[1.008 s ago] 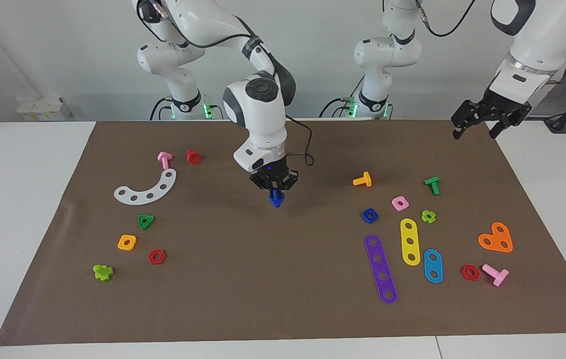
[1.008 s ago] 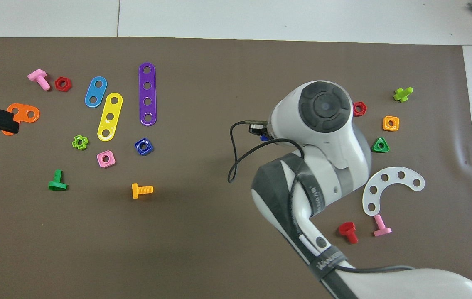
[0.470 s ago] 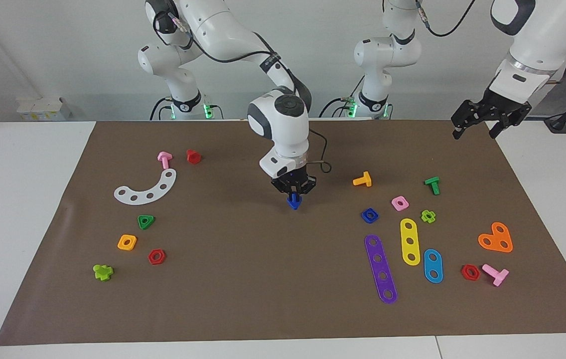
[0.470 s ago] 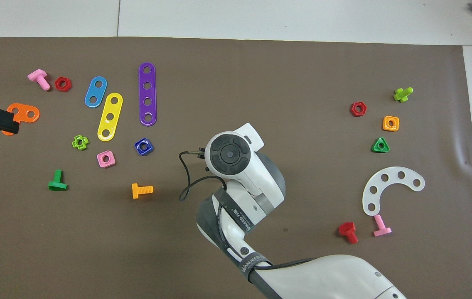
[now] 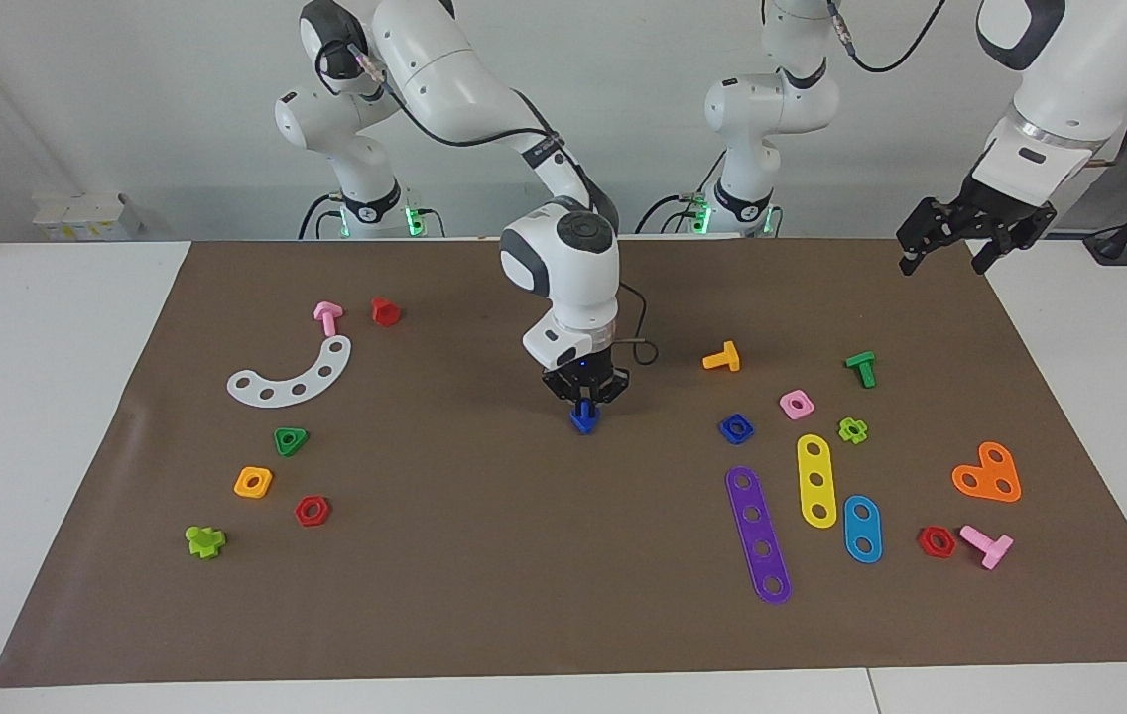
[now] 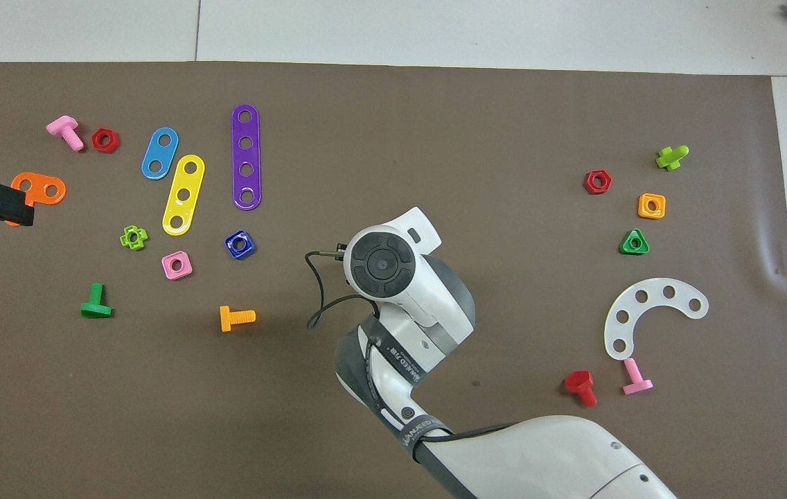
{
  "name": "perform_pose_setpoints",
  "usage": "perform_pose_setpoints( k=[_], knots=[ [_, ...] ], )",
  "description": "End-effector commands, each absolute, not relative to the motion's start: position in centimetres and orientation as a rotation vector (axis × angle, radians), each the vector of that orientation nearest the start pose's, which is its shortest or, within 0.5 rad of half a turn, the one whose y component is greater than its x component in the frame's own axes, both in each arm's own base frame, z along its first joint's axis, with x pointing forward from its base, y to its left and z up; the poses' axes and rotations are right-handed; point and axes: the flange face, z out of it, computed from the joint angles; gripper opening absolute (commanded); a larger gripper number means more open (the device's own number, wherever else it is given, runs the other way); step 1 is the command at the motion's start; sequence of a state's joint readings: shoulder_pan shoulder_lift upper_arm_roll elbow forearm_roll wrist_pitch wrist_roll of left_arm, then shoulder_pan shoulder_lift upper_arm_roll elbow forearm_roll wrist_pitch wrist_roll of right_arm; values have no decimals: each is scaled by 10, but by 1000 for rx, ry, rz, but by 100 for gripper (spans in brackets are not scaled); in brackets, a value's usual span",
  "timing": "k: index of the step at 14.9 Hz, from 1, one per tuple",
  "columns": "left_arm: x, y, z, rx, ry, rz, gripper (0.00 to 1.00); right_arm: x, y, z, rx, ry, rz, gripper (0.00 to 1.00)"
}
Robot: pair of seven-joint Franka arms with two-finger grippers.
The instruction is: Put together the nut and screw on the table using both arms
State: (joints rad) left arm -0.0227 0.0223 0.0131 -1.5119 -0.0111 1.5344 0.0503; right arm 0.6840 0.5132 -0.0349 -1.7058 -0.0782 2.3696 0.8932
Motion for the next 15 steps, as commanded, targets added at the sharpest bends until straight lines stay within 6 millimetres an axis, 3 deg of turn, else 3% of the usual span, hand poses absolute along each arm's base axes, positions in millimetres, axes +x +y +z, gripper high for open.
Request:
perform_pose_setpoints(
  k=[1,3,5,8,11,13,15],
  knots=[
    [545,-19,635,-3140,147,7,100,547,415,312,-3055,337,-280,100],
    [545,-23,634,-3144,162,-34,100,554,405,329,-3047,364,-291,100],
    [546,-32,631,-3145,168,-65,100,566,374,381,-3027,433,-320,100],
    [539,-70,615,-3143,250,-112,100,584,304,455,-3010,527,-358,100],
    [534,-83,585,-3147,234,-108,100,593,232,507,-3033,497,-366,100],
    [542,-95,566,-3156,138,-99,100,589,183,539,-3068,423,-338,100],
    [554,-122,535,-3162,80,-87,100,578,132,565,-3086,387,-256,100]
  ],
)
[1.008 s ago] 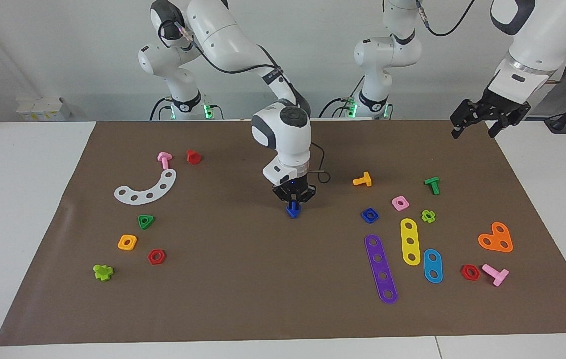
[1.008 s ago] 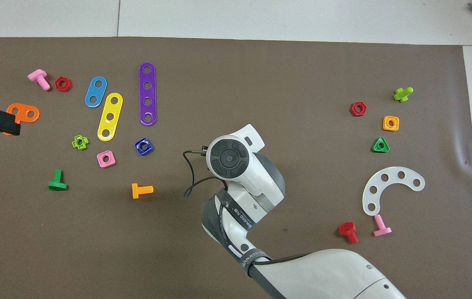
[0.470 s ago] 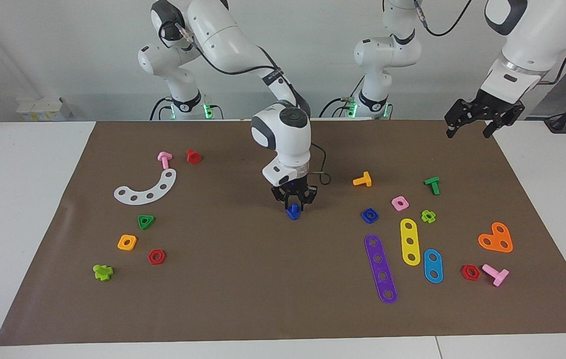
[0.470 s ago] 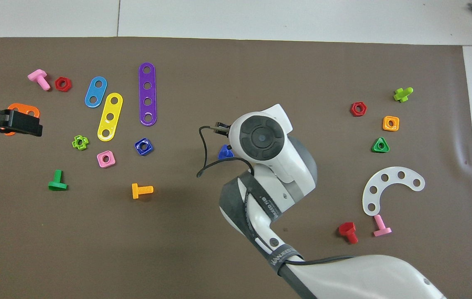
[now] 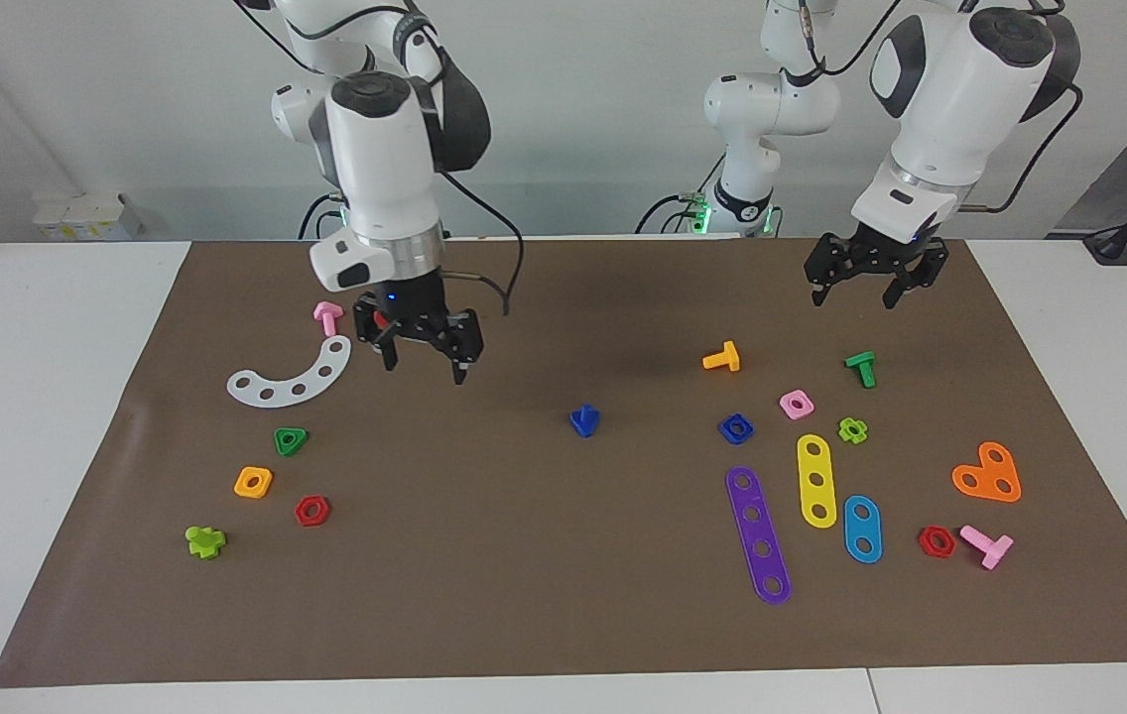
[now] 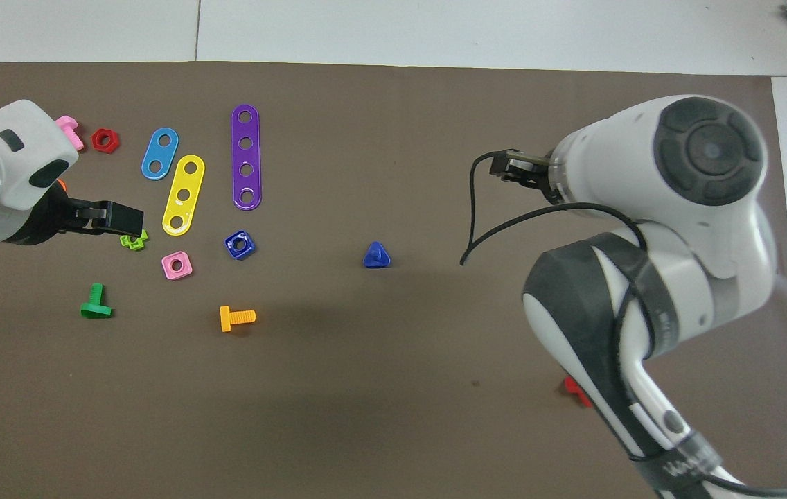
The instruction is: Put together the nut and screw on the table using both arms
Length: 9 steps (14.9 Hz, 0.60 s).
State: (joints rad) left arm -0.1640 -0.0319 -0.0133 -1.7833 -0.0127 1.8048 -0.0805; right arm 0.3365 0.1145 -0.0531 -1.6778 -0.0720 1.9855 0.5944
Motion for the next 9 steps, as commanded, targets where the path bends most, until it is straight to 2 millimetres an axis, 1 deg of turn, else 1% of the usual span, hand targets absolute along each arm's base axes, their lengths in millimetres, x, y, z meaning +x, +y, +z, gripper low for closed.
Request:
perform_pose_setpoints(
  k=[1,2,3,4,5,7,8,9],
  knots=[
    [561,-131,516,-3163,19,-77,100,572,108,574,-3095,365,-205,100],
    [567,-142,501,-3168,-64,-101,100,566,84,582,-3106,338,-159,100],
    [570,-148,488,-3170,-121,-114,100,560,63,587,-3120,323,-115,100],
    [573,-149,474,-3171,-154,-125,99,554,45,588,-3129,309,-55,100],
    [572,-148,458,-3172,-160,-130,99,548,28,589,-3127,307,-8,100],
    [560,-143,419,-3166,-202,-111,98,539,-10,594,-3104,308,43,100],
    [559,-142,403,-3167,-259,-131,97,535,-23,595,-3106,284,64,100],
    [561,-146,383,-3159,-335,-121,96,534,-32,603,-3107,271,42,100]
  ],
)
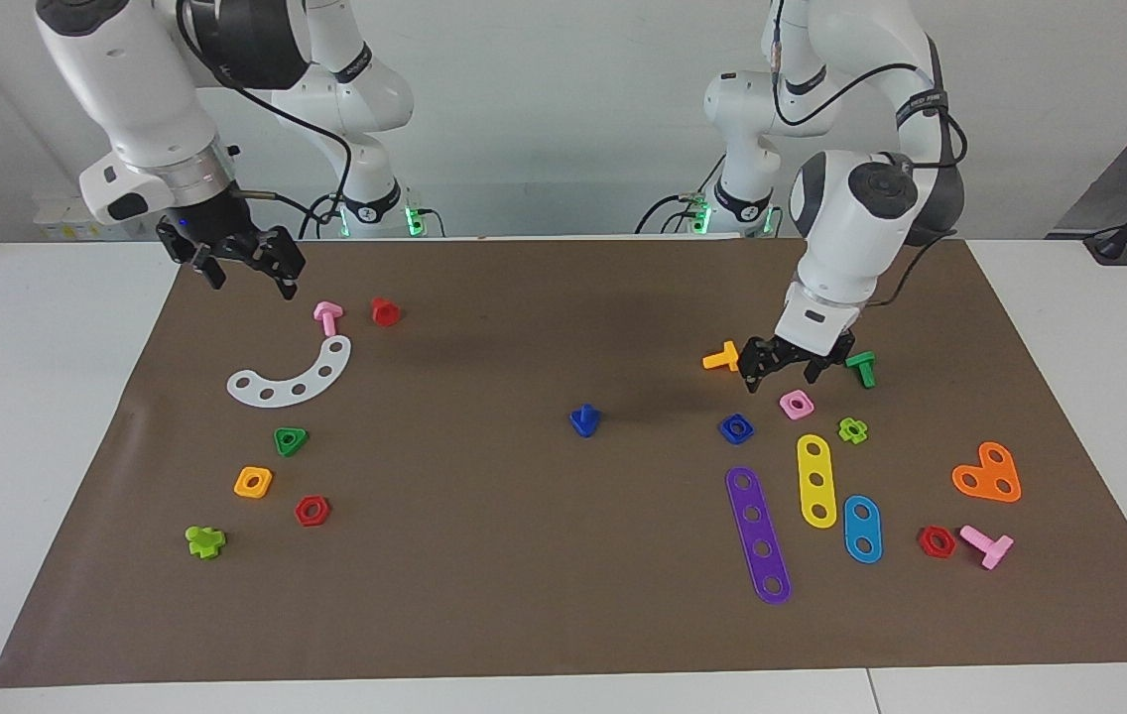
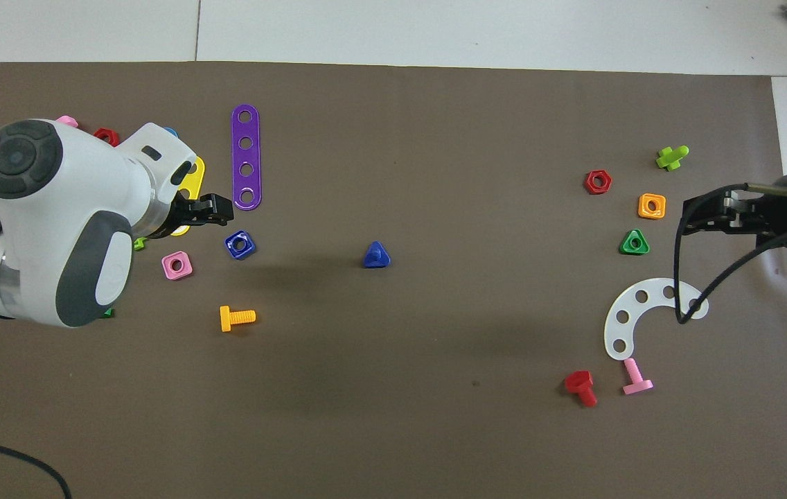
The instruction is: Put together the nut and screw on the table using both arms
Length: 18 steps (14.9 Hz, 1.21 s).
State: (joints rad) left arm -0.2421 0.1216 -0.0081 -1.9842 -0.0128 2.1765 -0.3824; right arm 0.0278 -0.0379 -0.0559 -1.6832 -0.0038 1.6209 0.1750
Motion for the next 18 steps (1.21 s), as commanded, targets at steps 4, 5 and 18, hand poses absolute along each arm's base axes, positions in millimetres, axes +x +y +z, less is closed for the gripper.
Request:
perform_pose_setpoints(
  k=[4,5,18],
  knots=[
    [565,-171,344,-3149,-483,-132,93,532,-33,631,-3145,264,12,100],
    [567,-171,335,-3140,-529,-123,91,535,-31,635,-3170,256,-14,100],
    [559,-183,292,-3111,-628,-96,72,534,-30,635,-3158,289,-17,100]
  ],
)
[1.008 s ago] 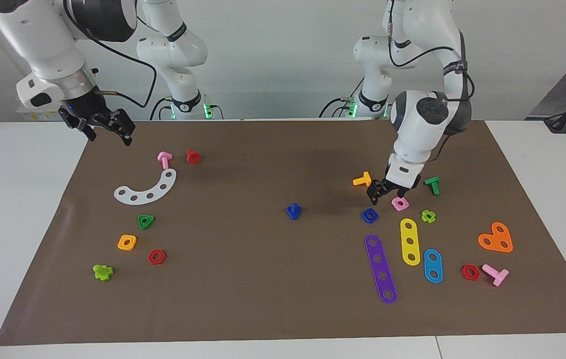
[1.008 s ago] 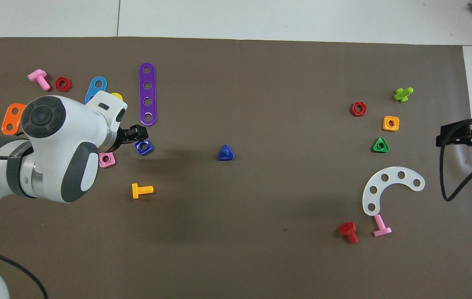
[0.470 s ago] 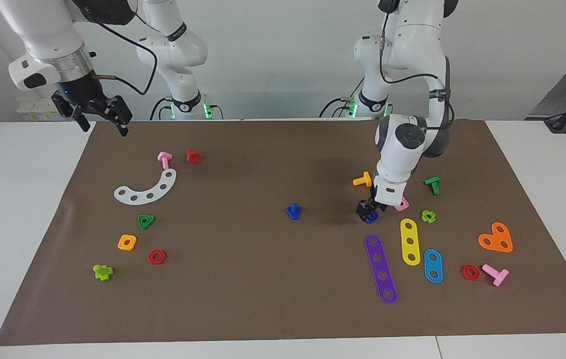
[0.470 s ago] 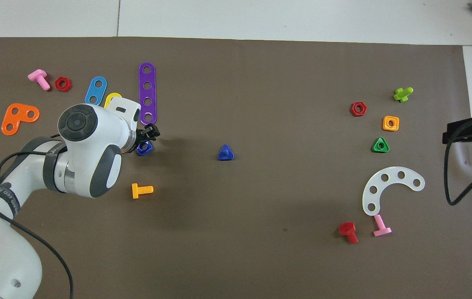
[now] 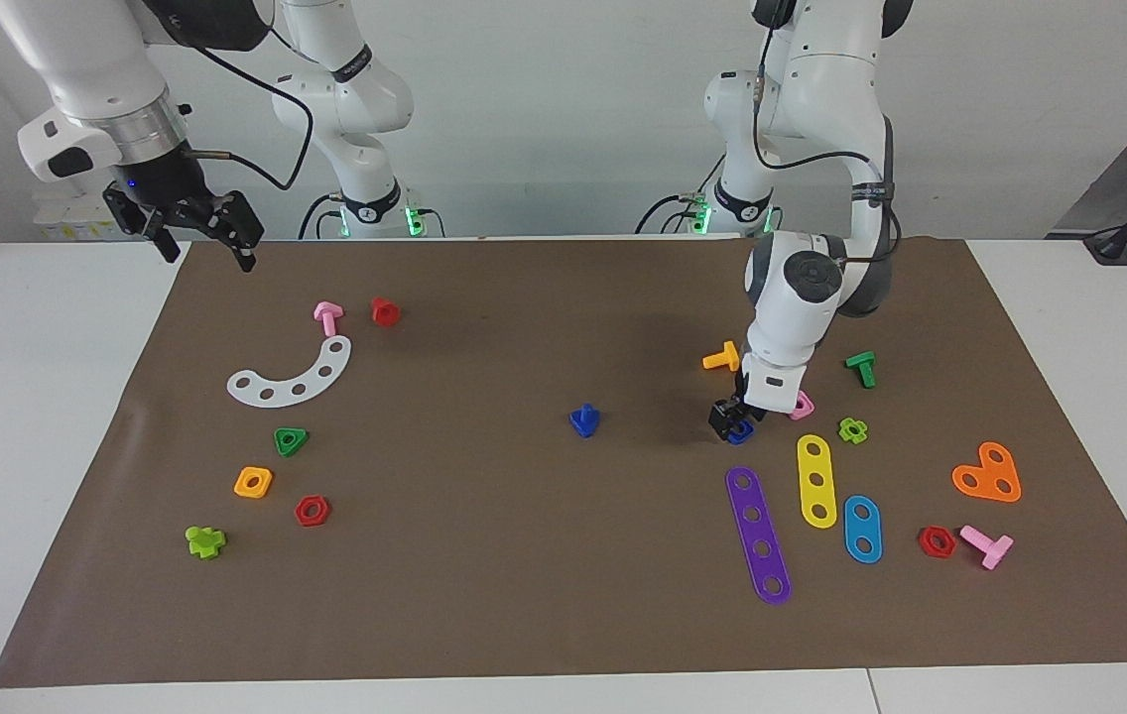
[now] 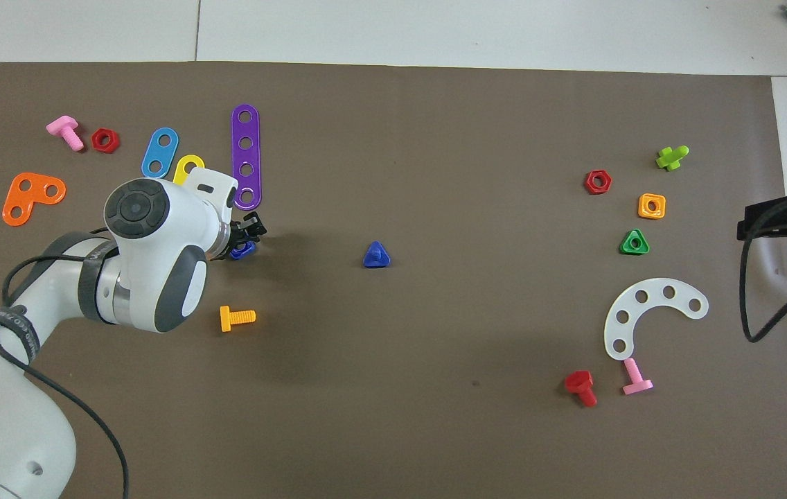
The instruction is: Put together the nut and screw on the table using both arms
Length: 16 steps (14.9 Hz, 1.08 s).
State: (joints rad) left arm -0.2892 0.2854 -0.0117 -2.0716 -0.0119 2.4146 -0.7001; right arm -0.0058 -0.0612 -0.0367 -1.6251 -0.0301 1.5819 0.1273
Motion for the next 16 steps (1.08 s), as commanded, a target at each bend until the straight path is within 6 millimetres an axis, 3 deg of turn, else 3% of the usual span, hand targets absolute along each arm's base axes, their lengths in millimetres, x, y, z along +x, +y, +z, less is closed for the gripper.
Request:
perform_pose_setpoints(
  k=[1,8,11,12,14,16],
  knots=[
    [559,-183,292,-3111,-623,-96,70,534,-30,634,-3152,291,-16,100],
    [556,-182,290,-3111,-549,-57,57,532,-38,633,-3138,309,-7,100],
    [554,-181,288,-3110,-505,-33,45,531,-39,632,-3140,307,0,100],
    [554,-181,289,-3112,-503,-37,39,531,-40,633,-3141,309,3,100],
    [555,-180,289,-3112,-496,-35,14,531,-36,632,-3144,298,7,100],
    [559,-181,293,-3116,-496,-48,4,528,-32,632,-3149,279,31,100]
  ],
)
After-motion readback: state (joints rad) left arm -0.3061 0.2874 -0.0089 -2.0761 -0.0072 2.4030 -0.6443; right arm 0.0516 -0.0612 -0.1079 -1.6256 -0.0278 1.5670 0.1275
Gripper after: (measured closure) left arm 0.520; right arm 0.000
